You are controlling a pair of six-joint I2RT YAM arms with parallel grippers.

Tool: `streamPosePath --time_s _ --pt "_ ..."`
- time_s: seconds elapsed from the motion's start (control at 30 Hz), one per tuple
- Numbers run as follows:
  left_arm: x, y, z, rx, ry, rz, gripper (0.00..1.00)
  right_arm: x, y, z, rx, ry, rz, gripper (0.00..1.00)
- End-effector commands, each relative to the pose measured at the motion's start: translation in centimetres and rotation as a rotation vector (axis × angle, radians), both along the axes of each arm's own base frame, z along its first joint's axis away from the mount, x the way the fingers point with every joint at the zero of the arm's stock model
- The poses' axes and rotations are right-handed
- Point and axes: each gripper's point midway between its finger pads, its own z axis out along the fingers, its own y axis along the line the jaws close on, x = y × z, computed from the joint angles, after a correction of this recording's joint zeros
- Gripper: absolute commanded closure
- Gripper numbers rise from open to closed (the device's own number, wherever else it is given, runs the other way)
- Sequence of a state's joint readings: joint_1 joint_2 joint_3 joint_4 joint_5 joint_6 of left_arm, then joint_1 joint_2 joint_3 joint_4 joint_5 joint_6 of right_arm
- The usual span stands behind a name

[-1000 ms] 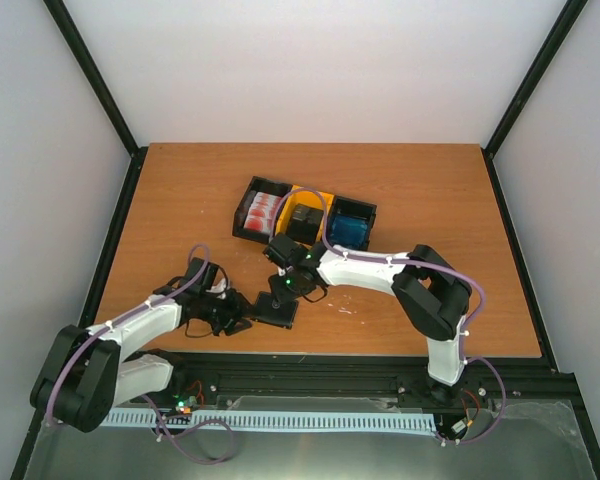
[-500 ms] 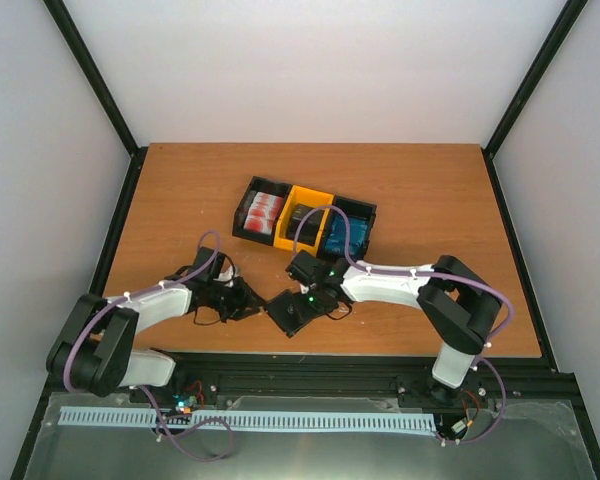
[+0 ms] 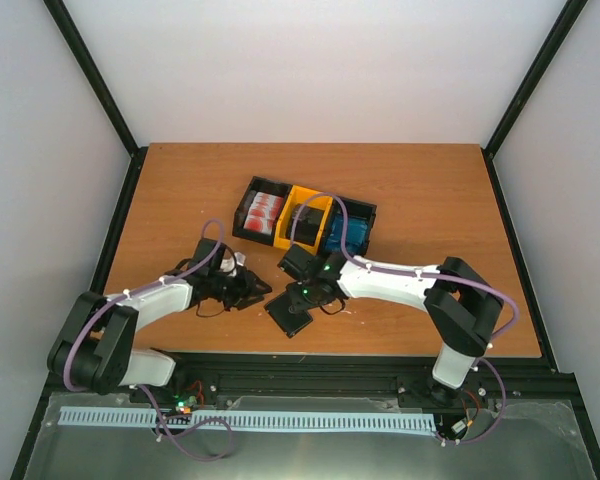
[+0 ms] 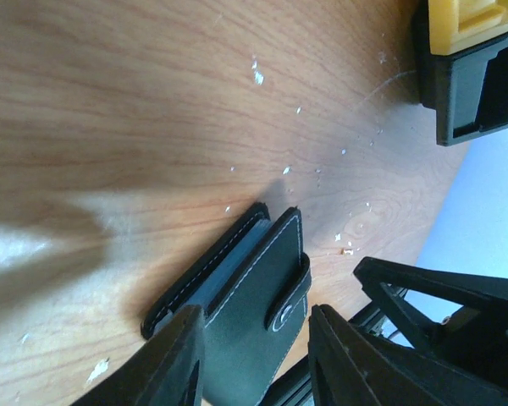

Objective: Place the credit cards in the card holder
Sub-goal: Adjust the card holder at the center of the board.

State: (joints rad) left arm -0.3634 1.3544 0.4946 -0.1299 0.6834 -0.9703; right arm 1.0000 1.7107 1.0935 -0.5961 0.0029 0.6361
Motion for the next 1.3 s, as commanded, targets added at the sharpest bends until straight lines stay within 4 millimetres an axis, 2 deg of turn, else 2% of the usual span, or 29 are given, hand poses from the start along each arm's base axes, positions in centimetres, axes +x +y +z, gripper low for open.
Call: streamPosePath --time_s 0.0,0.1,0.3,0.43,0.6,0.83,1.03,1.27 --pt "-1.6 0.7 -0.5 0.027 0.052 0.022 0.60 -0.1 0.6 0.0 -0.074 -0.034 0.023 0.49" --pt "-2.7 0.9 -0.8 0.017 0.087 0.041 0.54 -0.7 1.8 -0.4 -0.063 -0.012 0.059 0.48" --pt "-4.1 0.2 -0.9 0.002 0.113 0.017 0.50 -1.7 2.8 -1.8 -0.122 0.002 0.106 0.46" --pt "-4.9 -0.8 -1.7 0.013 0.154 -0.021 0.50 -1.7 1.8 -3.1 -0.177 0.015 0.077 0.47" --pt "-3.8 -1.9 -1.8 0.005 0.135 -0.026 0.51 -2.2 0.5 -4.4 -0.199 0.035 0.020 0.58" --pt "-2.5 -2.2 -1.3 -0.004 0.096 0.006 0.51 -1.9 1.2 -4.2 -0.074 0.075 -0.041 0.67" --pt "-2.1 -1.6 -2.2 0.048 0.105 0.030 0.53 -1.0 1.6 -3.2 0.024 0.098 -0.087 0.70" --pt "-2.2 -0.8 -3.6 0.123 0.150 0.047 0.57 0.0 0.2 -2.5 0.134 0.133 -0.194 0.71"
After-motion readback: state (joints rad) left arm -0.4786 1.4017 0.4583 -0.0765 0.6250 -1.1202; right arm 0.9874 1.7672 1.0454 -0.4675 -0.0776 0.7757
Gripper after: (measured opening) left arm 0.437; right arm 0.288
